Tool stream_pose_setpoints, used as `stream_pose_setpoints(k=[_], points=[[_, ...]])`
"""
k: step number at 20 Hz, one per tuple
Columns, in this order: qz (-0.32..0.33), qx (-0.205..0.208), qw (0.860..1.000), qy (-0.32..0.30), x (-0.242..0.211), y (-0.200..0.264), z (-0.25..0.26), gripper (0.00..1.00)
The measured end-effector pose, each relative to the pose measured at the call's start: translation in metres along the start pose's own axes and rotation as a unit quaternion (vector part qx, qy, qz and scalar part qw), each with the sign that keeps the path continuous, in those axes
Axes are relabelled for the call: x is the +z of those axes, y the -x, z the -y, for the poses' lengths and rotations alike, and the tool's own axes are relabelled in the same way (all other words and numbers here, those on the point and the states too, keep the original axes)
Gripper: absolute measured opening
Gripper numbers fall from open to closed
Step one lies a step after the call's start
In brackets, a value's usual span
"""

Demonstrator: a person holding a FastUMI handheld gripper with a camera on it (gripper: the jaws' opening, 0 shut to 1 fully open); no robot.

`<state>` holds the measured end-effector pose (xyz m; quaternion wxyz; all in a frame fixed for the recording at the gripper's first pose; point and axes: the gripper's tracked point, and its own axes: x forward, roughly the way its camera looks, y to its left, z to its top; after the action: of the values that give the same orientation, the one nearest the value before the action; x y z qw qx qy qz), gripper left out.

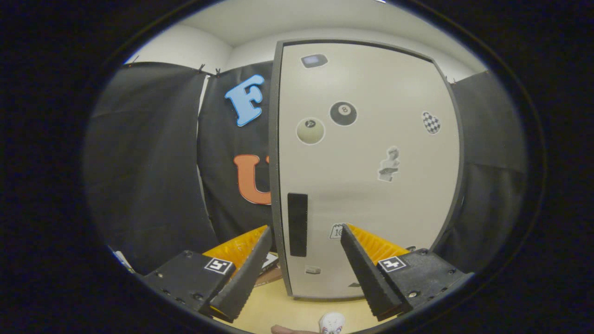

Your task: Open the shoe cabinet door, grab the shoes and put them into the shoe cabinet, then close the shoe cabinet door.

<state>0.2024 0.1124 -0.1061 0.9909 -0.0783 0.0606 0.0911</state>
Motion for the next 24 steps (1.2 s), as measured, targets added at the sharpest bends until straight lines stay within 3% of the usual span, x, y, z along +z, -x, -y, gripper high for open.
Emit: stream_pose_setpoints(k=[4,6,11,15,24], points=[[-0.023,-0.021,0.999,-0.01,-0.015,-0.044,0.015,0.99],[-0.018,-0.002,1.0,-0.011,-0.014,-0.058,0.01,0.99],[-0.014,0.005,1.0,0.005,-0.011,-0.066,-0.003,0.77],[-0.052,0.004,0.998,-0.023,-0.027,-0.075,-0.006,0.44],[-0.043,0.019,0.999,-0.021,-0.027,-0.073,-0.005,0.32]])
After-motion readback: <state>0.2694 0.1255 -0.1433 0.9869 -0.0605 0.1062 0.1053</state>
